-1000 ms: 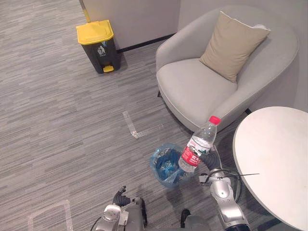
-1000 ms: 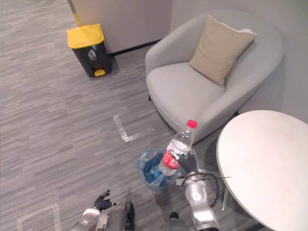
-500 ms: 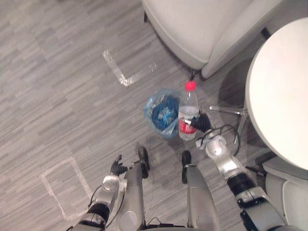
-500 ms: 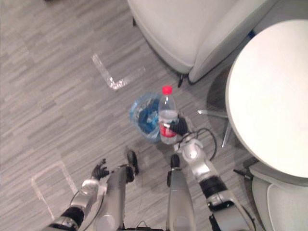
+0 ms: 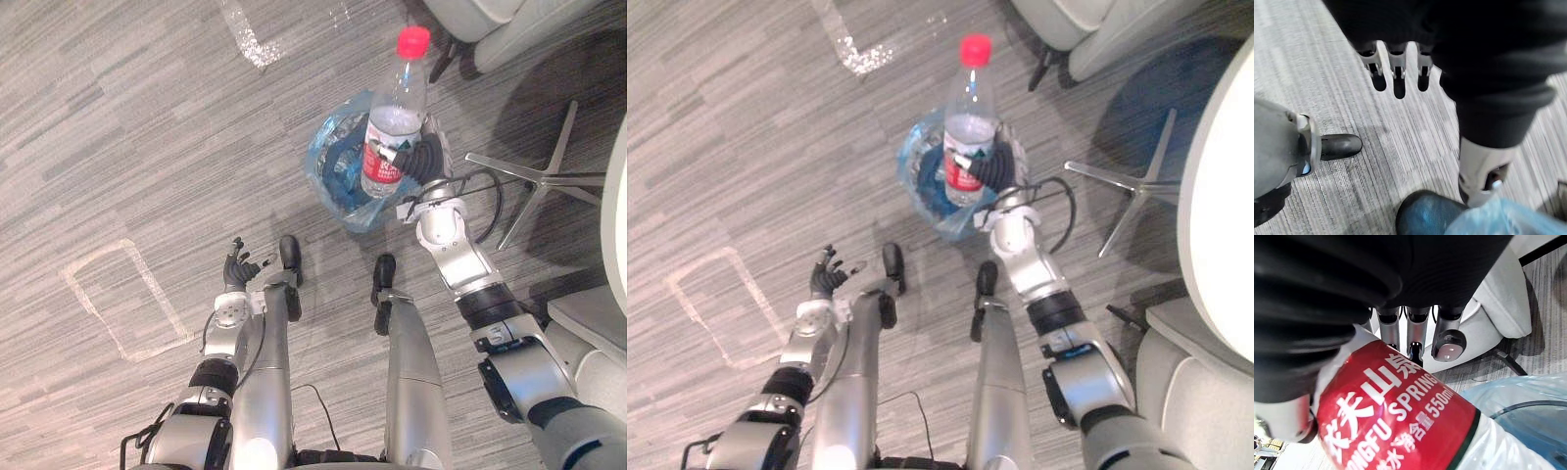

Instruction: Gather rubbish on tea table into small bin, then transfer packed bag to large trash can.

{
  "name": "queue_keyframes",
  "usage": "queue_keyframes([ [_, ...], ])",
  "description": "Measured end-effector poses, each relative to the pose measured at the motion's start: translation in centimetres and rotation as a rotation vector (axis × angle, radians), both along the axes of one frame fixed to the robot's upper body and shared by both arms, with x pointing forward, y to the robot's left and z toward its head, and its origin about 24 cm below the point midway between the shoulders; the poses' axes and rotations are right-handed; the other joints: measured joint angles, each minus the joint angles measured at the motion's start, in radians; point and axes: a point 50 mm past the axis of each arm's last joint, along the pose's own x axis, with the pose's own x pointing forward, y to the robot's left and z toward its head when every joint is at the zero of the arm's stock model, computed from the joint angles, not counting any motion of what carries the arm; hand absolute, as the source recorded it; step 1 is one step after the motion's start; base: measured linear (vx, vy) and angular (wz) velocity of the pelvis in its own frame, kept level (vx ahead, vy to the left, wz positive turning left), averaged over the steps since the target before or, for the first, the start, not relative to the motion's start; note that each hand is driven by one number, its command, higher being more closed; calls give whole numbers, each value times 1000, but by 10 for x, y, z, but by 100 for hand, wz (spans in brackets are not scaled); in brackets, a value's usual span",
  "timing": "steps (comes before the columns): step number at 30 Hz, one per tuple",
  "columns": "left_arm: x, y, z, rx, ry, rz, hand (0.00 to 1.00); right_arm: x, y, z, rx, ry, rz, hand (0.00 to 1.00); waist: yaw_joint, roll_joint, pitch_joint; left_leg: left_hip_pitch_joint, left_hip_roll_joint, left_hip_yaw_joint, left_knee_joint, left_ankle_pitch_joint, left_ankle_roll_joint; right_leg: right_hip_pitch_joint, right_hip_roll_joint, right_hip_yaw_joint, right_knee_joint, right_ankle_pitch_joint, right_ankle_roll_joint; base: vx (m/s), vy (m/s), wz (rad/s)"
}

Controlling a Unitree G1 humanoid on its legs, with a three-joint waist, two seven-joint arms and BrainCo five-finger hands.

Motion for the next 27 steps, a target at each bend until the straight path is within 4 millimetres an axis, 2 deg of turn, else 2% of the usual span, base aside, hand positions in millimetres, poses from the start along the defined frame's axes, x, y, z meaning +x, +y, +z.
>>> queue_keyframes([
  [4,0,-1,0,-2,-1,0,0,7,-4,-1,17,26,-35,100,5,0,0,-14,-3,-4,-6,5,-1,-15,-3,-4,2,-1,-1,39,4,5],
  [8,0,-7,-1,-19,-1,-8,0,13,-4,-21,48,113,-64,100,6,0,0,-19,-9,-11,-8,9,-2,-19,-8,-15,15,-9,-7,38,-1,9],
  [9,0,-8,-1,-21,-1,-9,0,14,-4,-22,49,120,-65,0,5,0,0,-19,-10,-12,-8,10,-3,-19,-10,-15,18,-11,-6,35,-11,10],
  [16,1,-9,2,-20,-14,-13,0,15,3,-45,79,205,-69,0,7,-3,-2,-25,-12,-17,-9,16,-7,-31,-12,-21,36,-19,-11,10,-8,2],
  [27,2,-12,4,-19,-19,-21,0,10,4,-61,-7,225,-95,0,7,-8,-5,-27,-12,-18,-4,17,-5,-31,-12,-22,42,-19,-11,0,0,0],
])
